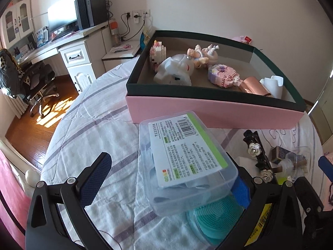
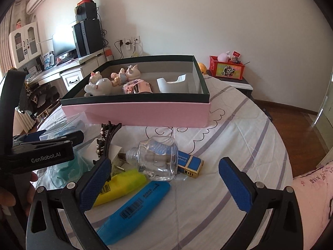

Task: Organize rigid objects
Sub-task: 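Grasp the clear plastic case with the left tool while the right tool grasps the glass bottle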

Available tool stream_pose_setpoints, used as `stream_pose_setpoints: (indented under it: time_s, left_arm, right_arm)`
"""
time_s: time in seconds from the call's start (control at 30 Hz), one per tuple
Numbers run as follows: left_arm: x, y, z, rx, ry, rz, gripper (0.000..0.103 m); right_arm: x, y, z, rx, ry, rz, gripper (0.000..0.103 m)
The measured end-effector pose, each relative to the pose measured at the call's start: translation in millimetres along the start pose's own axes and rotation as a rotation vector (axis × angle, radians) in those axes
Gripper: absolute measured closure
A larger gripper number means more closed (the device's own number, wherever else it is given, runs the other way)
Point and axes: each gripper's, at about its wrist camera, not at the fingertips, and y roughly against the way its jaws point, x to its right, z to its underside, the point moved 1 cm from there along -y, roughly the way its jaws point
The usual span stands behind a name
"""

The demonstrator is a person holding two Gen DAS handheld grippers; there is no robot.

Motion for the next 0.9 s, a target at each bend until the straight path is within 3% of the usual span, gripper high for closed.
stream_pose_setpoints:
  time_s: [0.03,0.07,0.1,0.17,0.23,0.33,0.47,0.57,0.77,0.9]
  left_arm:
    - [-1,-5,0,-0.004,0.004,0.003,0.001]
    - [-2,-9,1,-0.005,0.007,0.017,0.01]
    - [-3,-10,1,-0.001,0.016,0.05,0.027]
    - [-4,-9,1,0.01,0.021,0.064,0.039]
    - [-4,-5,4,0.026,0.01,0.094,0.039]
    - [-2,10,8,0.078,0.0,0.08,0.039]
    - [-3,24,14,0.099,-0.024,0.077,0.039]
    - [0,32,20,0.107,-0.038,0.084,0.039]
    - [6,55,31,0.141,-0.055,0.114,0.039]
    - [10,76,41,0.169,-0.074,0.137,0.039]
  right_arm:
    - [1,-3,-1,-0.008,-0.004,0.007,0.0]
    - [3,-7,-3,-0.017,-0.009,0.012,0.0]
    - [4,-10,-5,-0.025,-0.013,0.009,0.0]
    - [2,-17,-7,-0.044,-0.007,0.011,0.0]
    - [2,-24,-8,-0.059,-0.003,0.006,0.0]
    - [-1,-31,-9,-0.067,0.004,-0.011,0.0]
    - [-5,-37,-9,-0.085,0.032,-0.015,0.015]
    - [-5,-38,-8,-0.091,0.048,-0.005,0.046]
    - [-2,-24,-5,-0.062,0.054,-0.035,0.067]
    - [4,-15,3,-0.075,0.05,-0.049,0.069]
